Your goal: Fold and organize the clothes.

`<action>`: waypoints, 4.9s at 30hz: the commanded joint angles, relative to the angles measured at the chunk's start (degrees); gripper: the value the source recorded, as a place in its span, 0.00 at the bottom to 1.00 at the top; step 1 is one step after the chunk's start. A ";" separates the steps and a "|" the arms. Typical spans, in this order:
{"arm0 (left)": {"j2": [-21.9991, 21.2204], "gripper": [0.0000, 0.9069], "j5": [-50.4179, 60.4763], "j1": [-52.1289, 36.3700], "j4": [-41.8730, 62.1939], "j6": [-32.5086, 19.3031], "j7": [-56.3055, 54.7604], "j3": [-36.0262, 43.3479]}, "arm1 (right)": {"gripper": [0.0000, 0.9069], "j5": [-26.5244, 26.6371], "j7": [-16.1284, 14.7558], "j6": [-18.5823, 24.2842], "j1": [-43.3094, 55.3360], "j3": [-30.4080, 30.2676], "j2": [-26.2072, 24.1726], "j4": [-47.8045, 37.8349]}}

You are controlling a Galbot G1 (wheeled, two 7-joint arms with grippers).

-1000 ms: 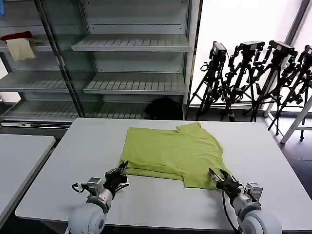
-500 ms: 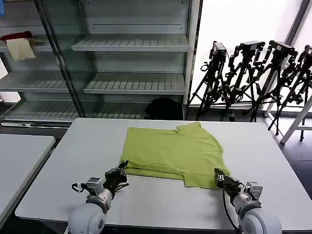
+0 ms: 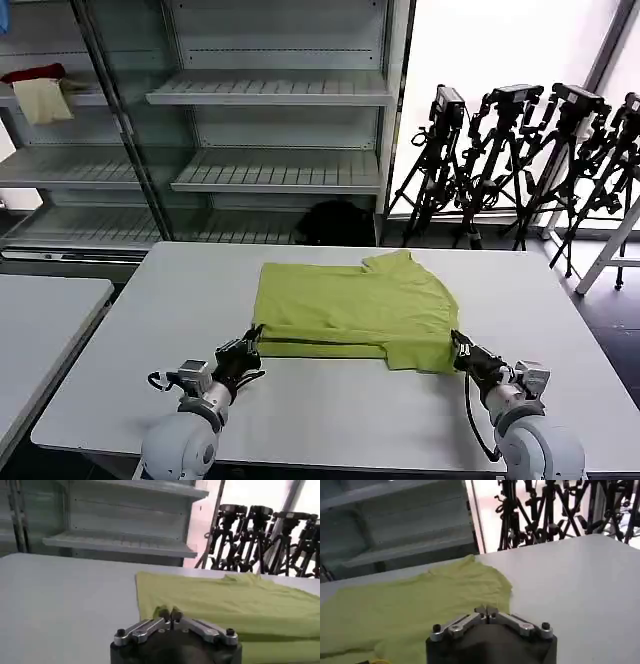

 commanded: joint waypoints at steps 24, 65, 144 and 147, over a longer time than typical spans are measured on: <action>2.18 1.00 1.00 6.81 -5.72 2.65 -2.36 -0.84 | 1.00 -2.63 -5.48 0.17 -12.13 3.05 -1.36 6.25; 1.61 0.21 1.64 7.32 -4.87 3.74 -2.09 -0.46 | 0.00 -4.31 -5.30 0.18 -11.38 3.81 -1.70 3.25; 11.50 1.00 -6.49 7.49 -14.64 4.48 2.87 -18.27 | 1.00 -11.67 -4.39 -0.38 0.62 -6.78 -1.79 12.20; 14.50 1.00 -7.52 -2.01 -4.54 4.53 5.77 -13.65 | 1.00 -9.87 -4.33 -0.76 12.85 -12.21 -2.00 1.47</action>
